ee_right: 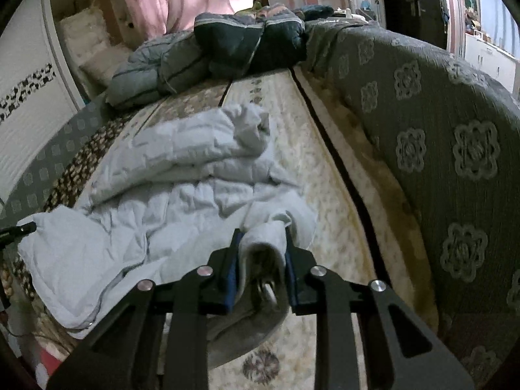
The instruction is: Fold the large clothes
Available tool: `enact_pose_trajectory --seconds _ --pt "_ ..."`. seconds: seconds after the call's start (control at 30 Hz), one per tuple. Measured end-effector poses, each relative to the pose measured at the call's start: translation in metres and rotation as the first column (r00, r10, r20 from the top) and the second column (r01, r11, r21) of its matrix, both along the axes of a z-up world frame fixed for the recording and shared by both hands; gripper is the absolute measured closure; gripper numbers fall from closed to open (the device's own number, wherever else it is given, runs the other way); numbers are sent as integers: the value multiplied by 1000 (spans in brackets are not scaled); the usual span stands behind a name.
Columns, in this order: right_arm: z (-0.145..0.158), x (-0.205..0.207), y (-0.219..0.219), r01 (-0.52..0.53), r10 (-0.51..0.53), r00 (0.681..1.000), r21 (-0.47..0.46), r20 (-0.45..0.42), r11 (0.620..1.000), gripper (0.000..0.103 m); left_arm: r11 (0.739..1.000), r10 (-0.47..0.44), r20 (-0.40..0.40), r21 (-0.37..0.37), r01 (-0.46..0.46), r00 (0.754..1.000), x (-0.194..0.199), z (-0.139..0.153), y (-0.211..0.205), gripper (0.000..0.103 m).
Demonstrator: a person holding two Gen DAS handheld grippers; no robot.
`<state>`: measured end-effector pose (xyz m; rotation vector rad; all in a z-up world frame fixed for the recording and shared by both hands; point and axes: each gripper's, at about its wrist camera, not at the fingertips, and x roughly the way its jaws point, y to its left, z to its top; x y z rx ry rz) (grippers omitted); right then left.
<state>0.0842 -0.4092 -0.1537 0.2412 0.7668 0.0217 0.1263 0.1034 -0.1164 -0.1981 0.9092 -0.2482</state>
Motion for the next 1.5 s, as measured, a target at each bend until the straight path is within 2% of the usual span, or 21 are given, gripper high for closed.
enact_pose_trajectory --seconds 0.13,0.3,0.43,0.67,0.8,0.87,0.9,0.93,0.97,1.1,1.2,1.37,1.43,1.5 --pt "12 24 -4 -18 18 1000 -1 11 1000 80 1000 12 16 20 -12 1000 25 18 -6 86" --pt "33 59 -19 -5 0 998 82 63 997 81 999 39 46 -6 -38 998 57 39 -11 86" --pt "51 90 -22 2 -13 995 103 101 995 81 999 47 75 -15 -46 996 81 56 -12 87" --pt "91 125 -29 38 -63 981 137 186 990 81 991 69 136 -121 -53 988 111 105 -5 87" --pt "121 153 -37 73 -103 966 132 238 989 83 987 92 186 -147 -64 978 130 129 -2 87" --pt "129 172 -38 77 -107 964 127 245 989 84 983 130 189 -151 -102 973 149 132 1 87" --pt "129 187 -36 79 -103 967 110 233 991 84 984 145 185 -133 -121 972 158 130 2 87" --pt "125 206 -33 81 -98 973 86 210 993 84 987 157 178 -70 -147 971 176 123 0 86" --pt "122 218 -32 83 -97 976 75 194 994 84 985 171 157 -49 -166 973 189 114 -1 86" --pt "92 274 -33 98 -100 988 28 120 995 86 977 212 36 -33 -211 977 244 65 6 87" --pt "61 310 -43 115 -118 992 49 50 992 86 976 216 -14 -16 -216 976 277 35 7 86" --pt "14 346 -56 148 -146 988 37 -55 988 87 979 205 -89 42 -202 975 322 -15 -3 85" --pt "-8 358 -48 129 -131 985 -21 -111 991 88 978 202 -100 69 -195 974 335 -32 -9 85" --pt "-19 359 -40 110 -118 985 -68 -128 992 88 976 202 -92 103 -193 975 336 -38 -13 85"
